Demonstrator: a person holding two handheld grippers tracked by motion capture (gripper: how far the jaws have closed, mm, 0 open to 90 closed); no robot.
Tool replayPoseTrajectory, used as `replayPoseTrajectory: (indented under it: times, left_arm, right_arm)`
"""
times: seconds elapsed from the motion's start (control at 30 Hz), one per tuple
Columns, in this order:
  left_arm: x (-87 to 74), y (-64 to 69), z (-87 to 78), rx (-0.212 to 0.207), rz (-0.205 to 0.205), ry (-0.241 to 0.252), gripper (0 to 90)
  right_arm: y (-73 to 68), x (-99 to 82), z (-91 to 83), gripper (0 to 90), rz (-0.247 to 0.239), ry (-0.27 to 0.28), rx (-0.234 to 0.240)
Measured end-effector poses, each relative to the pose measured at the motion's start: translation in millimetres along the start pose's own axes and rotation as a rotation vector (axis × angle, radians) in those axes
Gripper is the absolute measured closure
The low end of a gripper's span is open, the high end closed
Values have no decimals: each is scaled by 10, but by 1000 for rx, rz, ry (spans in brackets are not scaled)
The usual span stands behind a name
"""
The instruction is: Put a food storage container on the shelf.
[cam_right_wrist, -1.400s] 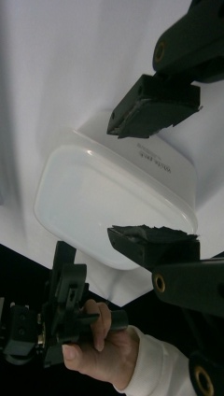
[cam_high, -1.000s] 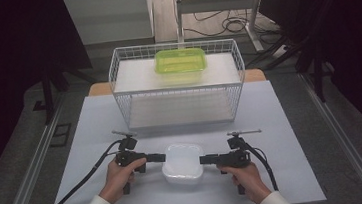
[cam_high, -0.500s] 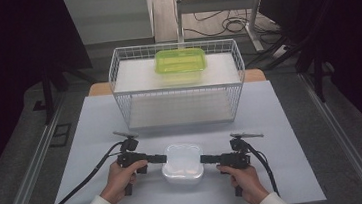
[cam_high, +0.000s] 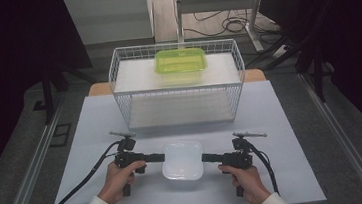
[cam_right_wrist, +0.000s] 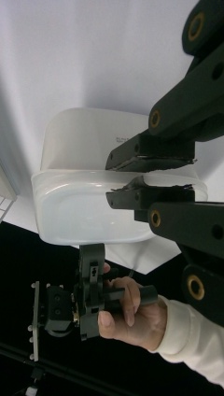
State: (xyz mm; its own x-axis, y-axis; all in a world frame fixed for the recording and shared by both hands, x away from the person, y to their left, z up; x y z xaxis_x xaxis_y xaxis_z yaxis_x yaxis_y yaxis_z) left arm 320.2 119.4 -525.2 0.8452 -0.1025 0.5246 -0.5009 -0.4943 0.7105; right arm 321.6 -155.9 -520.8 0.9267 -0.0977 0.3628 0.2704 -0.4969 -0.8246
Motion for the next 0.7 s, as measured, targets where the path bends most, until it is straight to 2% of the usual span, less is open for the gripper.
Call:
replayPoseTrajectory:
  times: [0.17, 0.53, 0.7]
  left_arm:
    - [-2, 27, 4, 6, 16, -2, 797]
    - [24, 70, -34, 5, 41, 15, 798]
    - [49, 116, -50, 24, 65, 25, 797]
  right_arm:
    - [-28, 24, -21, 803, -35, 14, -11]
    - [-92, 57, -57, 805, -85, 21, 12]
    - [-124, 72, -68, 805, -109, 22, 11]
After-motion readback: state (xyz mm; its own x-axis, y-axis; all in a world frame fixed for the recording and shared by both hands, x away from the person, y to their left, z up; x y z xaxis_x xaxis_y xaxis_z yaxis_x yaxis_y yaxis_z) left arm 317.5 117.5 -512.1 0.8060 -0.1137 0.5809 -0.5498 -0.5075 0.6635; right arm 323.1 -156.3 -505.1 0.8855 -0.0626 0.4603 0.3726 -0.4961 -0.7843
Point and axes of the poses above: each handheld gripper's, and its own axes: z roughly forward along the jaws, x roughly out of its top, y roughly to its right, the point moved 5 cm from there along z, roughly forward along the jaws, and after that the axes turned 6 degrees about z, right-handed, at the moved point
